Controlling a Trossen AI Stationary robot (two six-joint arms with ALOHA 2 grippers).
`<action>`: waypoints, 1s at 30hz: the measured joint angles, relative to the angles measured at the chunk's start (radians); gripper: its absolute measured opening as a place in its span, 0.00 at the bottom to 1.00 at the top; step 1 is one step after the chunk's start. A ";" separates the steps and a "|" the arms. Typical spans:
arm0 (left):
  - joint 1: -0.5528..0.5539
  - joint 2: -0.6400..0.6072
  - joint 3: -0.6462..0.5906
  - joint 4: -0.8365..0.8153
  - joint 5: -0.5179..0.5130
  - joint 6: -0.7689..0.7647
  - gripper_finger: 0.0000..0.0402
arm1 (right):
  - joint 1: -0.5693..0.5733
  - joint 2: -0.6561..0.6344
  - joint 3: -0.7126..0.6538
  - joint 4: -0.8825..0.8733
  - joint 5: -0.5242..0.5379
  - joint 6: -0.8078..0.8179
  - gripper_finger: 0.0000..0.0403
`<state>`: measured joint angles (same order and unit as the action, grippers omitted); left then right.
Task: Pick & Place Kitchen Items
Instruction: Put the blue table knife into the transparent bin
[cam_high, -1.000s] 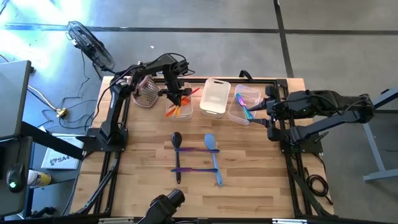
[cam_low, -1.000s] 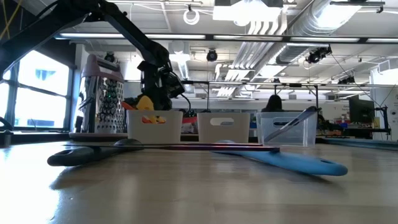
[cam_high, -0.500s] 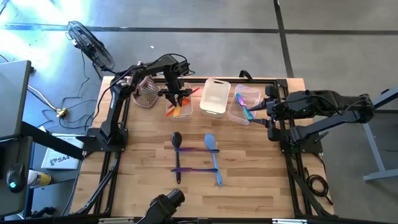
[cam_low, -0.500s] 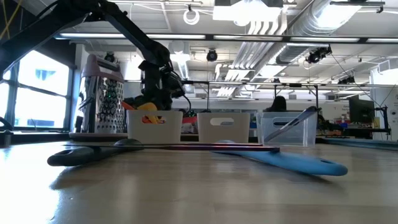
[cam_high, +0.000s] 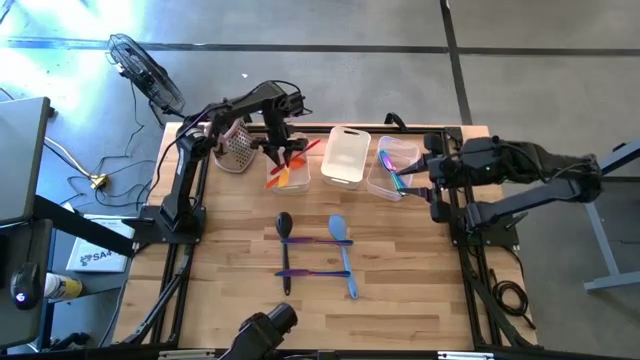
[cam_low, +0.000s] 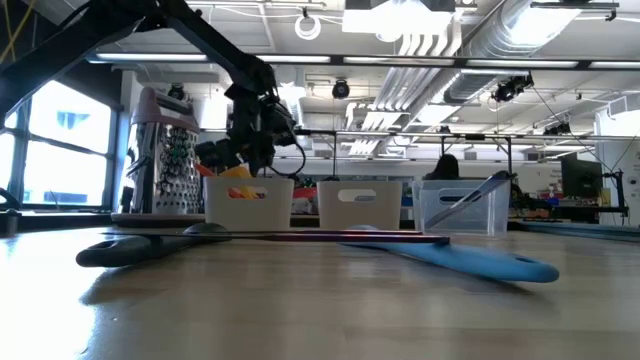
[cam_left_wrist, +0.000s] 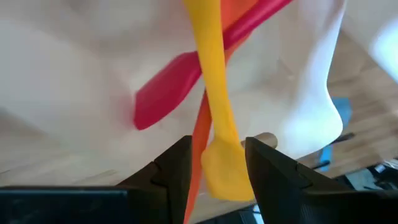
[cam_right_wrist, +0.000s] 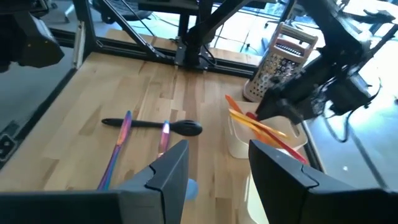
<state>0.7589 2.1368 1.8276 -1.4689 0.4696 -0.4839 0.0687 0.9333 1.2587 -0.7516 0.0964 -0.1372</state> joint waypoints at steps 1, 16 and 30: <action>0.000 0.000 0.014 -0.011 -0.015 0.000 0.36 | -0.013 0.000 0.000 0.000 -0.020 0.000 0.40; -0.058 -0.078 0.281 -0.102 -0.010 -0.026 0.36 | -0.121 0.007 0.000 0.000 -0.168 -0.049 0.40; -0.434 -0.191 0.310 -0.103 -0.016 0.046 0.36 | -0.200 0.022 0.000 0.004 -0.291 -0.075 0.40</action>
<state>0.3245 1.9457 2.1380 -1.5715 0.4538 -0.4383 -0.1312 0.9549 1.2591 -0.7471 -0.1944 -0.2123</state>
